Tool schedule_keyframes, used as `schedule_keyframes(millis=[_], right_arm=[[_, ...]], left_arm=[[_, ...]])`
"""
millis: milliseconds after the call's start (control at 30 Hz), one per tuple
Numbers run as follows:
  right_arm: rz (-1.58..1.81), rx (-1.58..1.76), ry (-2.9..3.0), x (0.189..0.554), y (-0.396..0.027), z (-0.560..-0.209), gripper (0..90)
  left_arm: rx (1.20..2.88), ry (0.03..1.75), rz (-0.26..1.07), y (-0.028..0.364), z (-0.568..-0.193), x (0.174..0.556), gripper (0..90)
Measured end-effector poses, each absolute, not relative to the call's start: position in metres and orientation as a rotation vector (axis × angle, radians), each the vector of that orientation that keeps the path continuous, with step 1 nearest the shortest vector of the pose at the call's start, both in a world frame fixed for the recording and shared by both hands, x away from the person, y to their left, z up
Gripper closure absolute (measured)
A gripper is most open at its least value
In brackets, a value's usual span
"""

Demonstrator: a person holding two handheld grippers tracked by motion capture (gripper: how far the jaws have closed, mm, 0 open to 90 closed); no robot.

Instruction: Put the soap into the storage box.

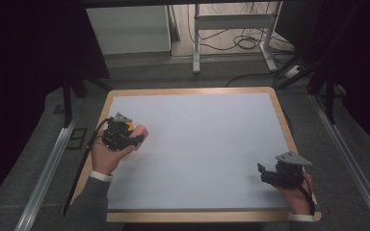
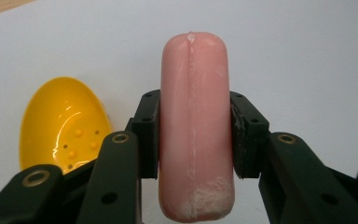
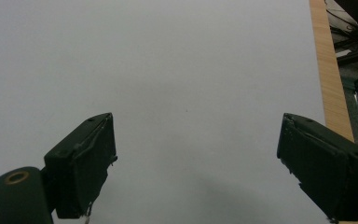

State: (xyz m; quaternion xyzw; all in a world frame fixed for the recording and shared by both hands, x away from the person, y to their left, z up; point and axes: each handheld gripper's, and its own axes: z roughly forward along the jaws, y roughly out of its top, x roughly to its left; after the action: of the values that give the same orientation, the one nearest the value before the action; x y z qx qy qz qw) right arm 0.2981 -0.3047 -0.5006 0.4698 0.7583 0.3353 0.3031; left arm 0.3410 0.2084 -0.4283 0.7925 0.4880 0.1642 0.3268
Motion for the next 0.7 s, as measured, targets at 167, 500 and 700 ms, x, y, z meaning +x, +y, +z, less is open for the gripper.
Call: schedule_keyframes(millis=[167, 500, 700], right_arm=[[0.889, 1.247, 2.009, 0.298, -0.305, -0.501, 11.3], [0.888, 1.248, 2.009, 0.298, -0.305, -0.501, 11.3], [0.887, 1.248, 2.010, 0.298, -0.305, -0.501, 11.3]], left_arm=[[2.071, 1.297, 0.435, 0.211, -0.429, 0.344, 60.3], [2.070, 1.313, 0.441, 0.216, -0.429, 0.348, 60.4], [2.066, 1.323, 0.454, 0.219, -0.429, 0.350, 60.4]])
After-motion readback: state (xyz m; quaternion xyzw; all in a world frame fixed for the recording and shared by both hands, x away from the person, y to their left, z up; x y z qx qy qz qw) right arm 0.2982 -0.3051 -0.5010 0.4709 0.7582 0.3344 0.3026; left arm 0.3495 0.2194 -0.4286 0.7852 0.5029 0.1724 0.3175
